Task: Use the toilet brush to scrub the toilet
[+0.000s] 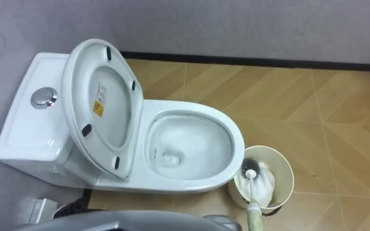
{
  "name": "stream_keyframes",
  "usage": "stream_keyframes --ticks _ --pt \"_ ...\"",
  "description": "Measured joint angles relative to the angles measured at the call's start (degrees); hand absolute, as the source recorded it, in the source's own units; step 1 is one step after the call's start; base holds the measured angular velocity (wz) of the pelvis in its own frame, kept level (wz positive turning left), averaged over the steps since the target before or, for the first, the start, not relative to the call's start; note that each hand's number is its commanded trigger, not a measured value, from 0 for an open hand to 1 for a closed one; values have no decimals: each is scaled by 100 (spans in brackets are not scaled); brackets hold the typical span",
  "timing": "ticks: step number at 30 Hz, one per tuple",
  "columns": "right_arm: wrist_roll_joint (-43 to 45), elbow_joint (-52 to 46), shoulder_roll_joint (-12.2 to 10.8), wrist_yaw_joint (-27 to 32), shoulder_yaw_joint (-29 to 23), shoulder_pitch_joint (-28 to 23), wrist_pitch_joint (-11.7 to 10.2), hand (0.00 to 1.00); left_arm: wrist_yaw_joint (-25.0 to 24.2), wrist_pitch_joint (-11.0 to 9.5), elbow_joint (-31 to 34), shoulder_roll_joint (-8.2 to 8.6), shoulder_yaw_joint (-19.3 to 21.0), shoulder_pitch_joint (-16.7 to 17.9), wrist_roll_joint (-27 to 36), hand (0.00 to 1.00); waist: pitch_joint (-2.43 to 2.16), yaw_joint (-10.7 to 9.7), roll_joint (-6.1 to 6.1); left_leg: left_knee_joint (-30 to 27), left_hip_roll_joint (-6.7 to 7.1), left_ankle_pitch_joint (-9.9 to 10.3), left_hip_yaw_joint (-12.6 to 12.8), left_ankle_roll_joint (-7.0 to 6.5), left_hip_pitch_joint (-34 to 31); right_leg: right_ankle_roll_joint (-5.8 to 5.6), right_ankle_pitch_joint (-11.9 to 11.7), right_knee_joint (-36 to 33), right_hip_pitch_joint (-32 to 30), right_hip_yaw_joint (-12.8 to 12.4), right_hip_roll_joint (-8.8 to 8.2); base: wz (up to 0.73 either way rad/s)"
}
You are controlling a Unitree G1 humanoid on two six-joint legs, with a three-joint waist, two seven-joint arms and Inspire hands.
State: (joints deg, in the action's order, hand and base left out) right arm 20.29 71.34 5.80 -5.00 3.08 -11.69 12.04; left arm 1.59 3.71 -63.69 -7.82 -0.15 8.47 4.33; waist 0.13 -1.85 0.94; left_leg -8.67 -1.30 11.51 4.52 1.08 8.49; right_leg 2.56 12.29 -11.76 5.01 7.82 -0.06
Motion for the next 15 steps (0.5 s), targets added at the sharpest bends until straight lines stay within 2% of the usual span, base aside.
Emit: stream_keyframes --ticks 9,15 --pt "14 1 0 14 -7 4 3 0 12 0 0 1 3 -7 -2 0 -1 3 -6 -1 0 0 1 0 3 0 0 -5 1 -7 2 0" --pt "3 -72 7 442 -169 50 -83 0 76 -1 3 17 0 -24 -14 0 1 8 -43 2 -3 0 38 0 3 0 0 0 -9 -47 10 -1"
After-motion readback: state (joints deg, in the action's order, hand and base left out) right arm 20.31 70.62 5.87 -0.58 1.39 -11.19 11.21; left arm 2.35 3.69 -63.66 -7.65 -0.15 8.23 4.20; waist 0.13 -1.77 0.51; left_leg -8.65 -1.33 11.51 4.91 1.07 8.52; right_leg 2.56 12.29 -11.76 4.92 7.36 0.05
